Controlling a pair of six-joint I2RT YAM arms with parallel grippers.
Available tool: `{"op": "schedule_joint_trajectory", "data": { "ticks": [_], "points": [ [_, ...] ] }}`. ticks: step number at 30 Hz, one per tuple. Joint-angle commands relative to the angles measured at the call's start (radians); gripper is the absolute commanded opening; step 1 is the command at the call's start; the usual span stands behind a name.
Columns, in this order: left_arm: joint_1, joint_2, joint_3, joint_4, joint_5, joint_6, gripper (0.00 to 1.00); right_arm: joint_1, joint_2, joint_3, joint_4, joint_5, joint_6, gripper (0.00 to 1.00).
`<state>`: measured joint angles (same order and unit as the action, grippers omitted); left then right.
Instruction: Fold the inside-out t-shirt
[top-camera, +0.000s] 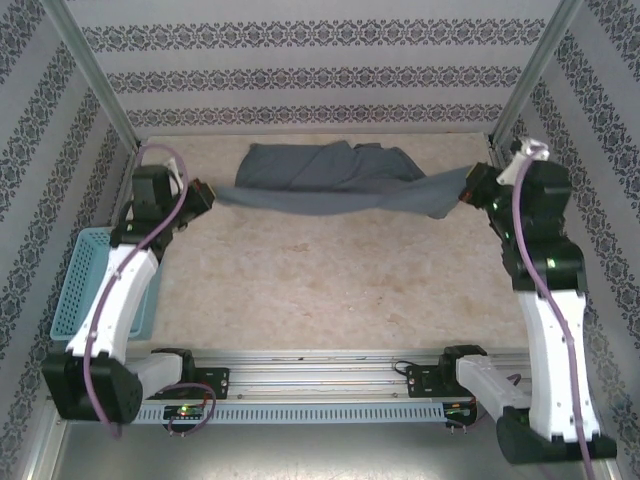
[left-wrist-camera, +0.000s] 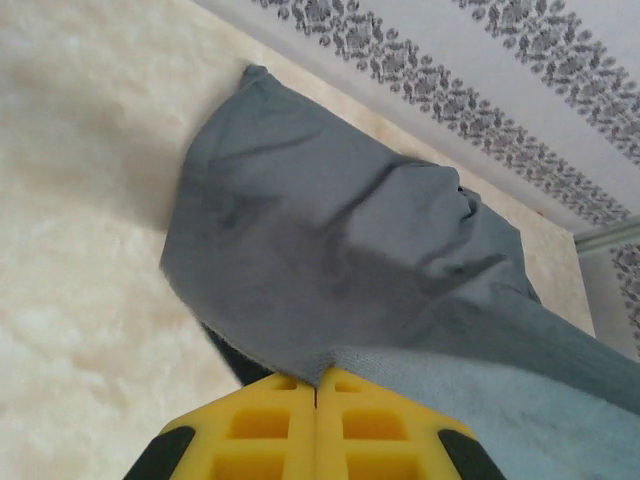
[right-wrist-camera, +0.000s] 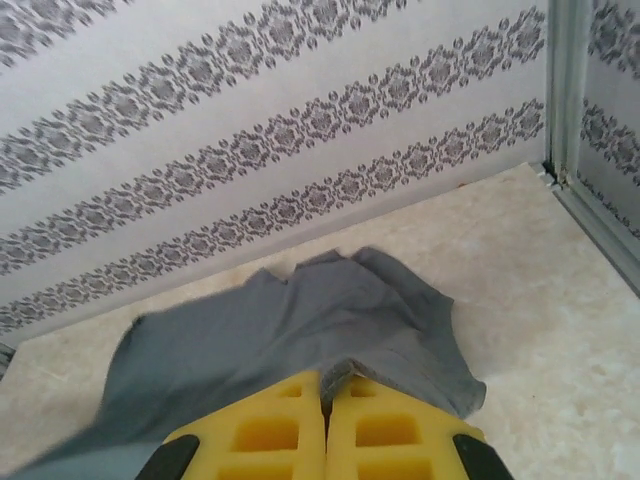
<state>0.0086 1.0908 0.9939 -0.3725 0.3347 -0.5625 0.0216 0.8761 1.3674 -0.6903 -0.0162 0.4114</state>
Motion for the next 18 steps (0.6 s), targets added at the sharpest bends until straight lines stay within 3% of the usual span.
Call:
{"op": "schedule_joint_trajectory", "data": {
  "ticks": [1,5,8,12,18],
  "points": [
    [0.008,-0.177,-0.056,0.024,0.018,-0.009,0.00,-0.009,-0.147,0.021,-0.018,0.047,-0.010,0.00],
    [0.007,-0.356,-0.094,-0.034,-0.054,-0.015,0.00,-0.009,-0.213,0.053,-0.049,0.087,-0.018,0.00],
    [0.007,-0.386,-0.086,-0.042,-0.113,-0.030,0.00,-0.009,-0.198,0.036,-0.044,0.084,-0.014,0.00],
    [0.008,-0.207,-0.015,-0.019,-0.084,-0.020,0.00,-0.010,-0.105,-0.018,0.037,0.045,-0.006,0.00],
    [0.007,0.176,0.225,0.004,-0.088,-0.051,0.00,-0.009,0.187,0.038,0.210,0.028,-0.003,0.00]
  ]
}}
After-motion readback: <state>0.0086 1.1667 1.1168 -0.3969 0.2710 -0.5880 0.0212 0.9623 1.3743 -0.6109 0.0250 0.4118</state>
